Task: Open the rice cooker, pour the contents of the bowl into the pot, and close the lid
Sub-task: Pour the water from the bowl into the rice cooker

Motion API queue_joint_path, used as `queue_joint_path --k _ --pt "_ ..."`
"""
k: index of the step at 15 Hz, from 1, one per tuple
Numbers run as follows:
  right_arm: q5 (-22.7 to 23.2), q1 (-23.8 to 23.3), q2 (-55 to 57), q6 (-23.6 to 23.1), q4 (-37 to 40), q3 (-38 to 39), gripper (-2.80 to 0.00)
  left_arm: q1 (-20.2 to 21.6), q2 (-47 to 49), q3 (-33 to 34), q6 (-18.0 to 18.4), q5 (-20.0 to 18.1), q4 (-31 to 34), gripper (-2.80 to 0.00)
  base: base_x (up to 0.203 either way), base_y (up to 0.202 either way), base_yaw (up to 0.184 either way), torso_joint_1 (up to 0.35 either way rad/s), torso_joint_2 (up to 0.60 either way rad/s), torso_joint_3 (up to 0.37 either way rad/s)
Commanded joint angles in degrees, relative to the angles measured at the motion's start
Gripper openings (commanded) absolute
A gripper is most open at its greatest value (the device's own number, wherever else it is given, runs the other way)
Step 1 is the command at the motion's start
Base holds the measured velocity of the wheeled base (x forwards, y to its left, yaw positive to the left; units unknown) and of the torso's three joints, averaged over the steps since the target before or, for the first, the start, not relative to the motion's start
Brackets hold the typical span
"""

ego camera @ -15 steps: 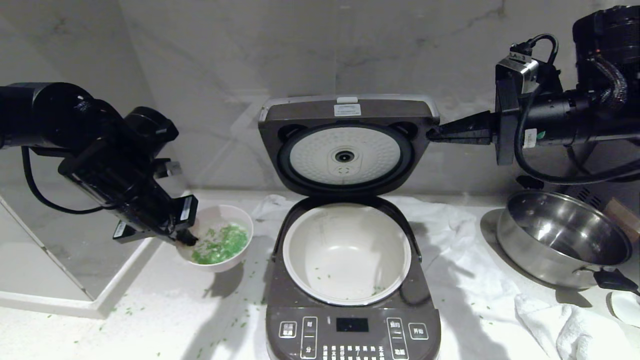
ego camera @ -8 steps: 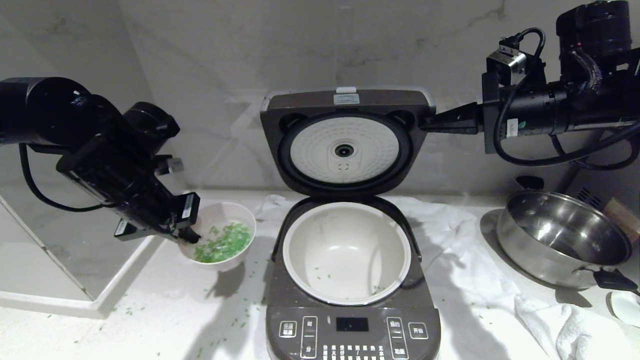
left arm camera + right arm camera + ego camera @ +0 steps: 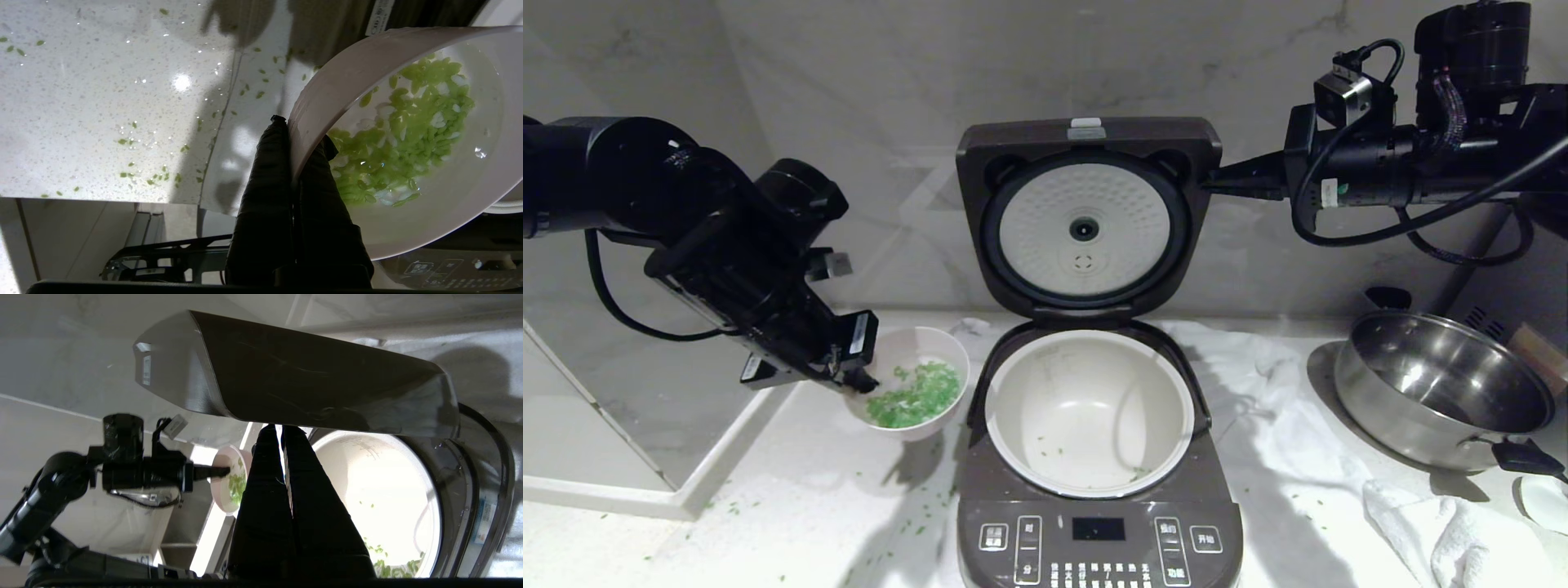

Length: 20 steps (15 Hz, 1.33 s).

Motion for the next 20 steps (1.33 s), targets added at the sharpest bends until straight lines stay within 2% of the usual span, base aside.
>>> queue_joint_path --k 1,15,20 --pt "0.12 0.03 1.05 0.30 -0.14 -0.02 -2.80 -1.78 1.14 -1.39 -0.89 -0.05 0.29 -2.80 0.000 0.000 0.000 0.000 0.00 0.000" --pt "0.03 -0.24 1.93 2.05 -1.81 0.24 -2.80 -13.10 8.94 -10.20 -10.12 0.29 -0.24 -2.80 0.000 0.000 0.000 0.000 0.00 0.000" --pt "0.03 -0.28 1.99 2.05 -1.81 0.24 -2.80 -15.32 12.24 -10.82 -13.67 0.66 -6.75 -2.80 0.000 0.000 0.000 0.000 0.00 0.000"
